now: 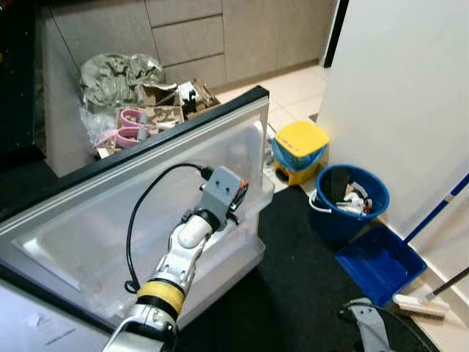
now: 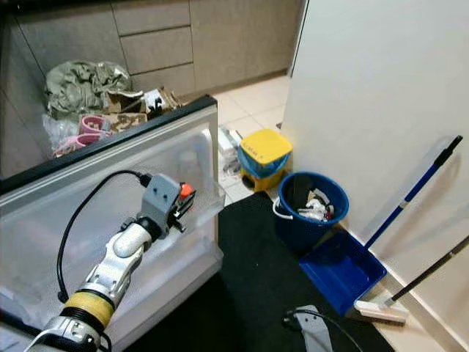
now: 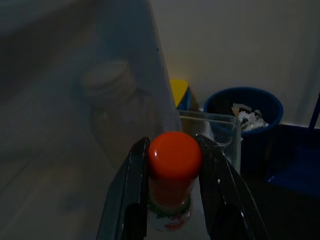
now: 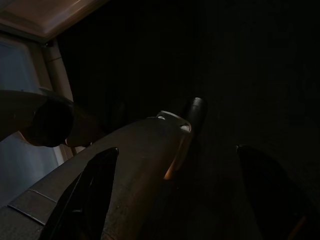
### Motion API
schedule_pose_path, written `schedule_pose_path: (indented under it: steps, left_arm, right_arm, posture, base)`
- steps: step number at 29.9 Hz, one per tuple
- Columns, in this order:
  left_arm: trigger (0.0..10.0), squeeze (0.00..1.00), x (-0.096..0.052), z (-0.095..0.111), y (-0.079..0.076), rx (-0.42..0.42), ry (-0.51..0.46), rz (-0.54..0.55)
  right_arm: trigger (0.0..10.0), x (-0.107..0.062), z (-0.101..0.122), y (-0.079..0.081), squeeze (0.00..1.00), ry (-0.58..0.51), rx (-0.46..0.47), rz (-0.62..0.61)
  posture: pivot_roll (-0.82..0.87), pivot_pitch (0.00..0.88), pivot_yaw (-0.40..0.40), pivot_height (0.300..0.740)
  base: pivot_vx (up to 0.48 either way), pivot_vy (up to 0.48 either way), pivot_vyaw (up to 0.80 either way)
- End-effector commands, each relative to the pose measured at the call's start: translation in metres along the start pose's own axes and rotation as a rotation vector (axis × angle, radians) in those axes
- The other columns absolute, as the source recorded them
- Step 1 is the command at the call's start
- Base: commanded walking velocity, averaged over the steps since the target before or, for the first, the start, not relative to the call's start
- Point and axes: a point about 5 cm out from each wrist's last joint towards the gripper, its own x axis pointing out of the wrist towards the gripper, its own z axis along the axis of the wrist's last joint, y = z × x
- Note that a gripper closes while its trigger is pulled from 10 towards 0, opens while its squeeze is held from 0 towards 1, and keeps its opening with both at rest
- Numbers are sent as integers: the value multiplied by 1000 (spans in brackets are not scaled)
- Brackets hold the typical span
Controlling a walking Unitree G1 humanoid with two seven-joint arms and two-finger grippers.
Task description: Restocking fridge
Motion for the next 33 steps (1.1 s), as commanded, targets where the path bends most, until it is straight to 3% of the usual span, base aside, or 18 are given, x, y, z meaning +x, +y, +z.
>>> schedule_pose_path:
  steps: [1,17,27,28,29,30,33]
  left_arm:
    - [10000,0,2,-4,-1,-33,31,23]
    - [10000,0,15,-5,0,-163,72,61]
    - [10000,0,14,-12,3,-158,104,102]
    - [10000,86,14,-12,4,-158,104,109]
    - [10000,86,14,-11,5,-158,104,113]
    - [10000,1000,14,-11,6,-158,102,115]
    - [10000,1000,15,-7,9,-156,74,132]
  right_arm:
    - [10000,0,-7,3,0,6,22,-1]
    - [10000,1,-16,8,0,11,43,6]
    - [10000,1,-15,8,0,1,45,1]
    - [10000,1,-14,8,0,-1,45,2]
    - [10000,1,-13,7,0,-2,45,2]
    - [10000,1,-13,7,0,-4,44,2]
    - [10000,1,-12,7,0,-6,41,2]
  posture:
    - [-49,134,38,740]
    - [-62,145,59,740]
    - [-69,137,64,740]
    - [-69,134,63,740]
    - [-69,134,63,740]
    - [-68,132,62,740]
    - [-68,130,61,740]
  base:
    - [0,0,0]
    - [0,0,0]
    - [0,0,0]
    - [0,0,0]
    - [0,0,0]
    - [0,0,0]
    - [0,0,0]
